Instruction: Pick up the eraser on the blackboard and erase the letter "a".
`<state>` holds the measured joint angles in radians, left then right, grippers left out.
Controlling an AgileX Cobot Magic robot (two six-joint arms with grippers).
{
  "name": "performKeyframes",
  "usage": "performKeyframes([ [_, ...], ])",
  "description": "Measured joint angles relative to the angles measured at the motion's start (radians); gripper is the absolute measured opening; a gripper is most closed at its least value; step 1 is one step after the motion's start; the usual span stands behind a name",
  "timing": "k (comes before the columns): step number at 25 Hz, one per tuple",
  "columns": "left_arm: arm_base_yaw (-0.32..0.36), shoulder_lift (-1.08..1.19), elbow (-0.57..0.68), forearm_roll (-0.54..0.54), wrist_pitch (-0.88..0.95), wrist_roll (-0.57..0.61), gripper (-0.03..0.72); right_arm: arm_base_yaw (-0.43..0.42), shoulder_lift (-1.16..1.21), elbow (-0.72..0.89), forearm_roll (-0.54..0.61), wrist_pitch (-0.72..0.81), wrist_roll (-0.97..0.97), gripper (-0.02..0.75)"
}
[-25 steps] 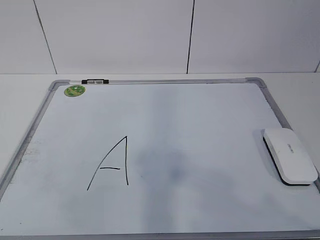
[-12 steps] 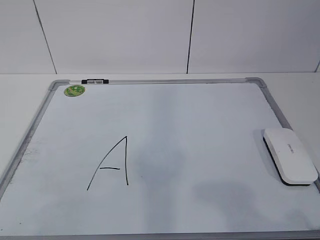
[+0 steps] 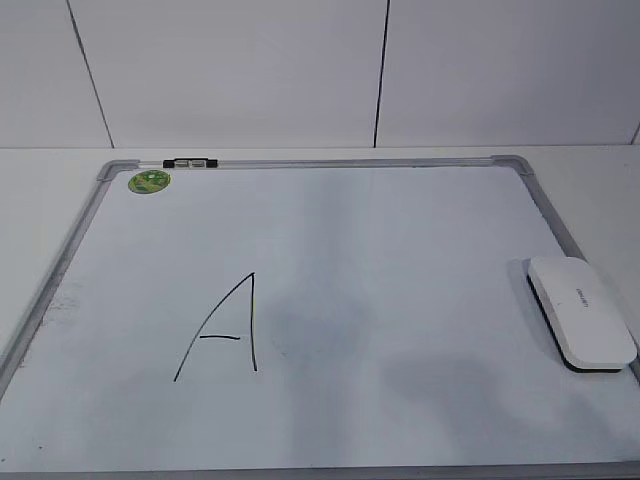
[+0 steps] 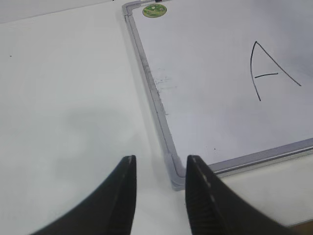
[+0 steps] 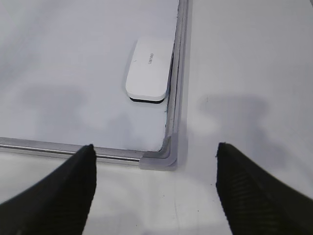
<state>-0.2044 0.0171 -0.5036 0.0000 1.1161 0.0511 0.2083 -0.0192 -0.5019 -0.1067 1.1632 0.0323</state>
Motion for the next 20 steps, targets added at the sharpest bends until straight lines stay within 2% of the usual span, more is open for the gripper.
performKeyframes([
  [20, 0.000, 0.000, 0.002, 0.000, -0.009, 0.000, 0.238, 0.000, 0.000, 0.002, 0.000, -0.006, -0.006, 0.576],
])
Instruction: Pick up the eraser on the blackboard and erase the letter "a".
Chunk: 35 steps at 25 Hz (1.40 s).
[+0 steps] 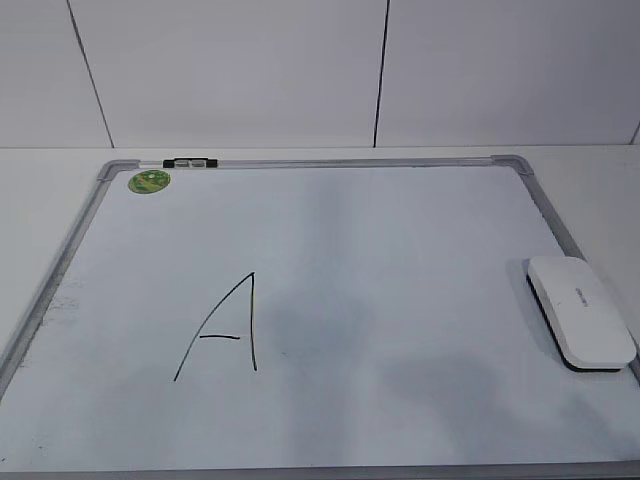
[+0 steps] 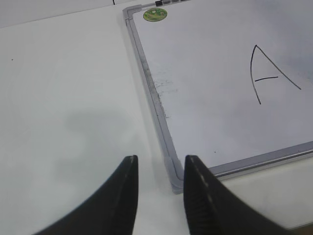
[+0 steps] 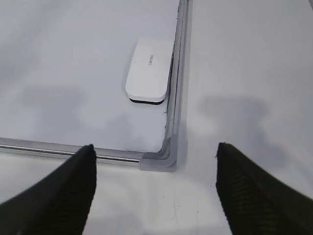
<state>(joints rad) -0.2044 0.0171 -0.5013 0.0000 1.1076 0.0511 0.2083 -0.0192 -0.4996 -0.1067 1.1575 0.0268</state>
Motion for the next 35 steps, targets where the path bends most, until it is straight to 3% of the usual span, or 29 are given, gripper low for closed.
performKeyframes([
  [20, 0.002, -0.007, 0.000, 0.000, 0.000, 0.000, 0.238, -0.005, 0.000, 0.000, 0.000, -0.003, 0.000, 0.576],
  [35, 0.147, -0.007, 0.000, 0.000, 0.000, 0.000, 0.235, -0.159, 0.000, 0.000, 0.000, -0.004, -0.002, 0.576],
])
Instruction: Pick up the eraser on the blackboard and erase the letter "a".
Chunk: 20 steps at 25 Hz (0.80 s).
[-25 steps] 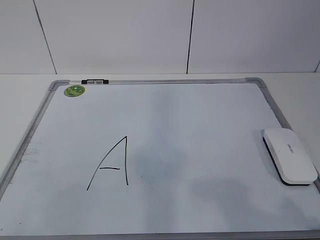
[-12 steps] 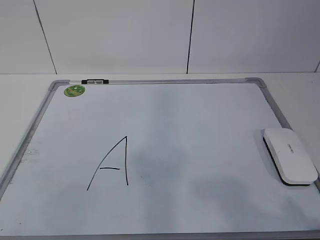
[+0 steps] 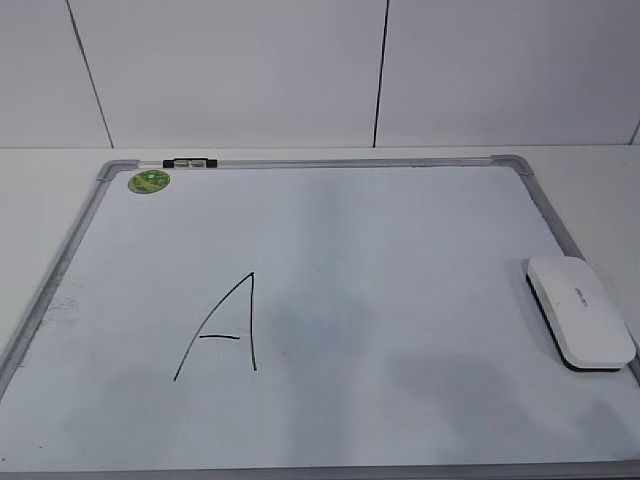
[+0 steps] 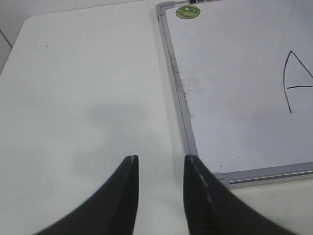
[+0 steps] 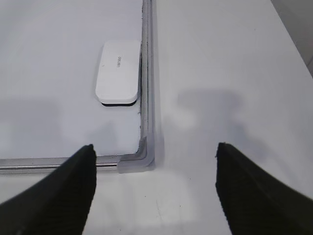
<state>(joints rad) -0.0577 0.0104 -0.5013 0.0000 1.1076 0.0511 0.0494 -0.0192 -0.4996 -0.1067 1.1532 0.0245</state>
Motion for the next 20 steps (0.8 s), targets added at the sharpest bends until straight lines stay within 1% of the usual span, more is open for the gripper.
performKeyframes([
  [8, 0.078, 0.000, 0.000, 0.000, 0.000, 0.000, 0.235, -0.058, 0.000, 0.000, 0.000, 0.000, 0.000, 0.576],
  [20, 0.082, 0.000, 0.000, 0.000, 0.000, 0.000, 0.235, -0.063, 0.000, 0.000, 0.000, 0.000, 0.000, 0.576],
])
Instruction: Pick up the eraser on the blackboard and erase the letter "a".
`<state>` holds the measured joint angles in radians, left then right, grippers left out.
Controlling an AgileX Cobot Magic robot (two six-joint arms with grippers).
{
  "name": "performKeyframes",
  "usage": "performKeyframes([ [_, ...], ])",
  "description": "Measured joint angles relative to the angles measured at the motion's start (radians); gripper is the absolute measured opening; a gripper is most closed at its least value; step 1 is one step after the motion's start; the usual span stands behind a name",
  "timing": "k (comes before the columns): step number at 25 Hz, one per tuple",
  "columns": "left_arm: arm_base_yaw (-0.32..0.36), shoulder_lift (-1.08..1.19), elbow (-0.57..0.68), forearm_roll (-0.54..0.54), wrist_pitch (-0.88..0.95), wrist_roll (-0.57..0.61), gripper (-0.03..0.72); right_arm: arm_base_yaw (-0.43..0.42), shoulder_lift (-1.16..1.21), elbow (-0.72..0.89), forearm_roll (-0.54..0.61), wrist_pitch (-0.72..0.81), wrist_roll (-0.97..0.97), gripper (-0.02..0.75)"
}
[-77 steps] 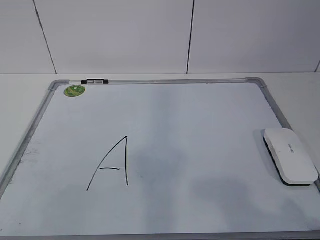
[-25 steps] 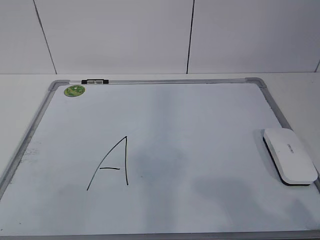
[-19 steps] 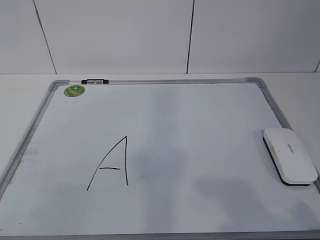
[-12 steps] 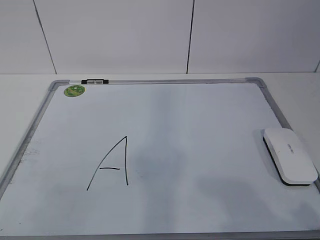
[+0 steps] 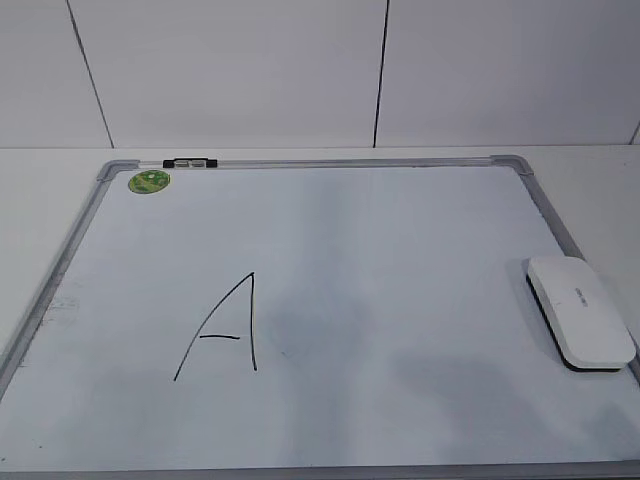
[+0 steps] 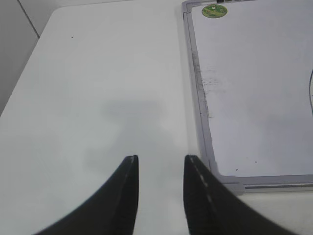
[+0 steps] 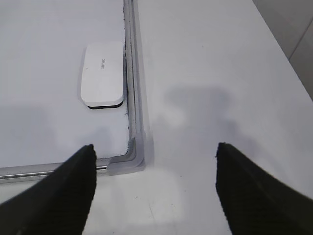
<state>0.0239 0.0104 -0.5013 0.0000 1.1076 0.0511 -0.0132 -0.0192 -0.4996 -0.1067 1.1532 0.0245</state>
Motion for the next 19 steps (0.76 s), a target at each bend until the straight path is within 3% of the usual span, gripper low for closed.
performKeyframes([
  [19, 0.000, 0.000, 0.000, 0.000, 0.000, 0.000, 0.235, 0.000, 0.000, 0.000, 0.000, 0.000, 0.000, 0.576],
])
